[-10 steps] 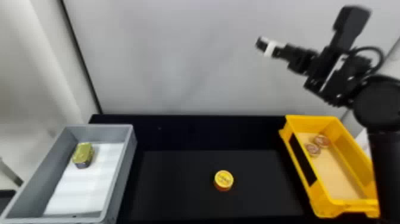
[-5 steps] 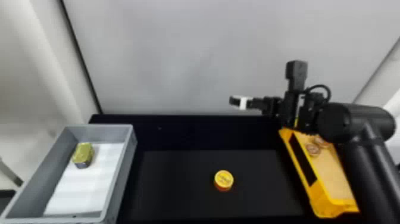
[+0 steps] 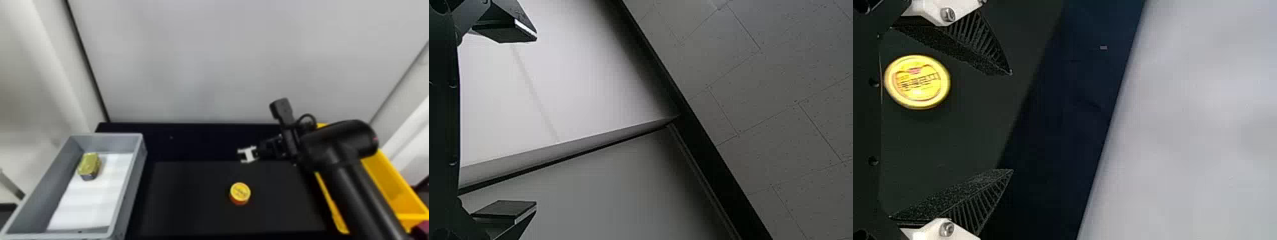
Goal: Pick up the round yellow can and place it in the yellow rectangular box
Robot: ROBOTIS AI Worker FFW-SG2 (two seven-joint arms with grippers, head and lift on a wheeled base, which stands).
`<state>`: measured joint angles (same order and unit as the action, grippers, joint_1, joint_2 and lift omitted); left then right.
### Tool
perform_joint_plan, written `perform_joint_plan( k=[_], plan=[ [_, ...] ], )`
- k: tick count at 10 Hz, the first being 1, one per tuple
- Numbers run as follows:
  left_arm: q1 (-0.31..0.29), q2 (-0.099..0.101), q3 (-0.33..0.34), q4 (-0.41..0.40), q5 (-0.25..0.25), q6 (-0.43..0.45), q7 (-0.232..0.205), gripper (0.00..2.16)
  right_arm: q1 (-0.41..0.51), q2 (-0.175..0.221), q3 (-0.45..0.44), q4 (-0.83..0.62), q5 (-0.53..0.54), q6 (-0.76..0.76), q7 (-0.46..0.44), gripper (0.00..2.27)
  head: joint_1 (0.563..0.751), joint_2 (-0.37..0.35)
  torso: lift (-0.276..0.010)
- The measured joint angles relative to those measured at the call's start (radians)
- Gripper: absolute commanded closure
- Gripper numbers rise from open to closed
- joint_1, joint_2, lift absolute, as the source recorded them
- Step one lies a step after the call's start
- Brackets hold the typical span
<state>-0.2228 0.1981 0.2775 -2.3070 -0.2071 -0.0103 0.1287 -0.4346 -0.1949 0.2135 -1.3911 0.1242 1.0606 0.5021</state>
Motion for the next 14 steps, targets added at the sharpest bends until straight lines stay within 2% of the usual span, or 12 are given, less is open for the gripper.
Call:
perform_joint_plan(
  k=[1,3,8,14],
  plan=[
    [-0.001,-0.001,-0.001,0.000,0.000,-0.001,0.000,0.10,0.009,0.030,0.000,0.048,0.105,-0.018,0.058,0.03,0.694,-0.078,-0.002],
    [-0.003,-0.002,-0.003,0.000,0.000,-0.003,0.000,0.10,0.023,0.058,0.008,0.138,0.188,-0.052,0.101,0.03,0.694,-0.078,-0.002],
    [-0.004,-0.005,-0.002,0.000,0.000,-0.008,0.000,0.10,0.040,0.092,0.003,0.274,0.190,-0.171,0.110,0.04,0.694,-0.078,-0.002],
    [-0.004,-0.005,-0.004,0.000,0.000,-0.010,0.000,0.10,0.040,0.098,0.022,0.339,0.199,-0.237,0.092,0.06,0.694,-0.078,-0.002]
  ],
)
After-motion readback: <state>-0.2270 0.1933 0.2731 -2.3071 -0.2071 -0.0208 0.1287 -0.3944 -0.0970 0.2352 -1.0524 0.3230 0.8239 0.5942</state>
